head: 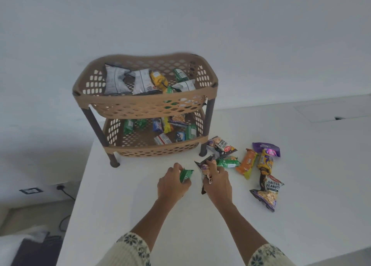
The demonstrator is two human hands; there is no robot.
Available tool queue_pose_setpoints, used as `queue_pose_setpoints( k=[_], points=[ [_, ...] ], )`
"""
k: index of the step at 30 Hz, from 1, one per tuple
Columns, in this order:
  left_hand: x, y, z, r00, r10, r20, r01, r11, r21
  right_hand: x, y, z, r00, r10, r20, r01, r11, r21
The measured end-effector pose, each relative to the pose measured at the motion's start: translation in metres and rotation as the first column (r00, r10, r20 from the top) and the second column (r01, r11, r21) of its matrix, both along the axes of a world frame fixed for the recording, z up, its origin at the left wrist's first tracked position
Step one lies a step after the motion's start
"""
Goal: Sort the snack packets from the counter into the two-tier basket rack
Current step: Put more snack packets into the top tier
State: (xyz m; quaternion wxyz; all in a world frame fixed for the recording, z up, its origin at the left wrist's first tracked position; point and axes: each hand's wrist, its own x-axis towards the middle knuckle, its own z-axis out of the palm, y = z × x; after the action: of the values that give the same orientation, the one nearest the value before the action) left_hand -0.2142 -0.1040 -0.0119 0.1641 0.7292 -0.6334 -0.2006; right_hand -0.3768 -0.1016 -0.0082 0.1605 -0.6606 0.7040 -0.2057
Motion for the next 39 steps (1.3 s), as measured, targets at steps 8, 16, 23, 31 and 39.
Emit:
queue_pose_setpoints(
  k=[8, 16, 23, 31, 39],
  points=[
    [0.060, 0.005, 0.067, 0.969, 0.159, -0.192, -0.205, 0.946, -0.251, 0.045, -0.004, 0.041, 0.941, 0.236, 0.242, -0.151, 0.934, -0.322],
    [0.099, 0.014, 0.150, 0.948, 0.059, -0.312, -0.238, 0.784, -0.573, 0.103, -0.016, 0.118, 0.824, 0.456, 0.337, -0.147, 0.746, -0.649],
    [0.128, -0.007, 0.236, 0.949, 0.020, -0.314, -0.253, 0.644, -0.722, 0.139, -0.052, 0.206, 0.782, 0.525, 0.335, -0.101, 0.637, -0.764],
    [0.166, -0.074, 0.288, 0.983, 0.124, -0.133, -0.180, 0.753, -0.633, 0.152, -0.111, 0.262, 0.924, 0.323, 0.203, -0.119, 0.750, -0.650],
    [0.167, -0.118, 0.266, 0.989, 0.143, 0.033, -0.119, 0.913, -0.390, 0.169, -0.139, 0.251, 0.969, 0.242, 0.056, -0.195, 0.882, -0.430]
  ],
)
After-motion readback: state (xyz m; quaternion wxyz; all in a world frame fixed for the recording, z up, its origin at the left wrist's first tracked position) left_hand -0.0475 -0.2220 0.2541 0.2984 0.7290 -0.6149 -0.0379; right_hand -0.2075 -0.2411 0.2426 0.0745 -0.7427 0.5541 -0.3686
